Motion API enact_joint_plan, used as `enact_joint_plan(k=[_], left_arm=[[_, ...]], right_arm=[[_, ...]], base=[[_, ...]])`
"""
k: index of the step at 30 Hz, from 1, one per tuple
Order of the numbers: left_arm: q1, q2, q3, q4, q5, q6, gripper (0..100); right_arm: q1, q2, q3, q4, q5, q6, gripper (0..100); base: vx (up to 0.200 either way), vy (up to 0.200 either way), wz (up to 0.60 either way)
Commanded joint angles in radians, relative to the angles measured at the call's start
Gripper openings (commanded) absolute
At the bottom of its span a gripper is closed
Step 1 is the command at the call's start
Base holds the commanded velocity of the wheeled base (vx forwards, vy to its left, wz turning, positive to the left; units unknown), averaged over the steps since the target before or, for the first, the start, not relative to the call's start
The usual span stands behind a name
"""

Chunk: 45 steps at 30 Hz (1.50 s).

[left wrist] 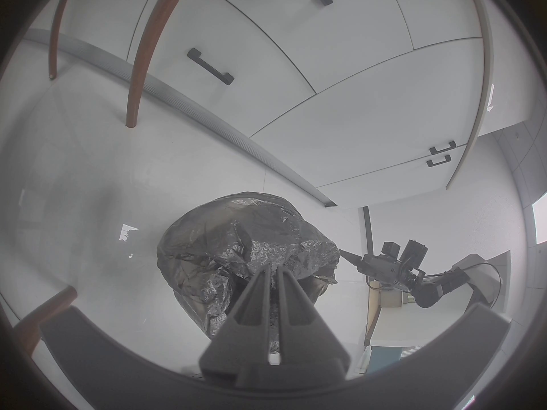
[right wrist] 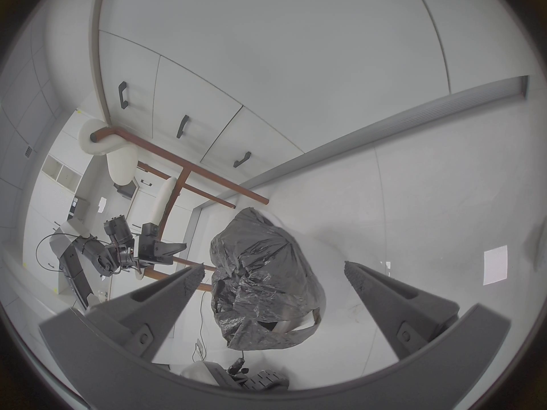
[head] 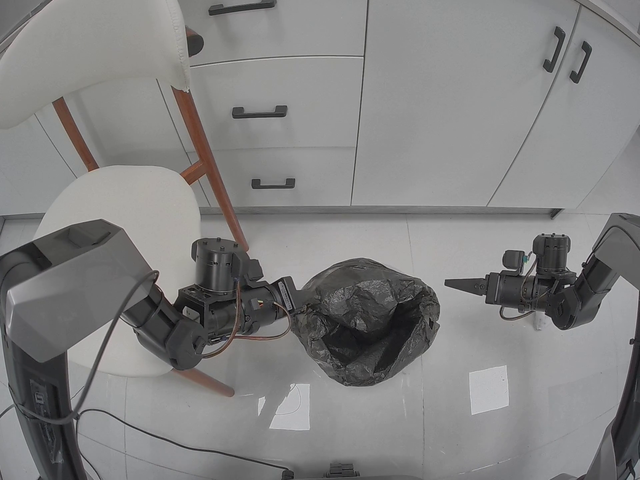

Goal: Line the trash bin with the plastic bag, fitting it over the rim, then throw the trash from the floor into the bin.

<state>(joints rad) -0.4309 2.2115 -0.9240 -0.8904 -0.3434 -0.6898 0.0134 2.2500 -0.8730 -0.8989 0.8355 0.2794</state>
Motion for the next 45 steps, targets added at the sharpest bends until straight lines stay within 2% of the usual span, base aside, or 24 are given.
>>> enact_joint_plan(k=[1,7,11,16,24,28,31,34,45], left_arm=[[-0.011,-0.001,-0.007,-0.001,0.011,0.003,0],[-0.037,0.004,-0.053,-0.001,0.052,0.003,0],[-0.08,0.002,-0.075,-0.001,0.078,0.006,0],[-0.086,-0.013,-0.039,0.004,0.078,0.049,0],[-0.105,-0.032,0.027,0.005,0.083,0.052,0],[-0.098,-0.038,0.034,0.005,0.123,0.05,0],[-0.098,-0.041,0.036,0.005,0.155,0.05,0],[-0.094,-0.047,0.044,0.005,0.156,0.05,0],[-0.074,-0.069,0.086,0.005,0.156,0.047,0]], right_arm=[[0.002,-0.017,-0.011,-0.002,0.0,0.0,100],[0.082,-0.059,-0.072,0.005,0.002,0.003,100],[0.192,-0.112,-0.136,0.081,0.002,0.004,100],[0.3,-0.194,-0.161,0.219,-0.003,0.001,100],[0.362,-0.179,-0.15,0.293,-0.007,-0.005,100],[0.388,-0.139,-0.161,0.371,-0.012,-0.006,100],[0.388,-0.079,-0.167,0.371,-0.019,-0.012,100],[0.388,-0.026,-0.187,0.37,-0.064,-0.017,100],[0.41,0.079,-0.225,0.374,-0.067,-0.066,100]], base=[[0.0,0.0,0.0],[0.0,0.0,0.0],[0.0,0.0,0.0],[0.0,0.0,0.0],[0.0,0.0,0.0],[0.0,0.0,0.0],[0.0,0.0,0.0],[0.0,0.0,0.0],[0.0,0.0,0.0]])
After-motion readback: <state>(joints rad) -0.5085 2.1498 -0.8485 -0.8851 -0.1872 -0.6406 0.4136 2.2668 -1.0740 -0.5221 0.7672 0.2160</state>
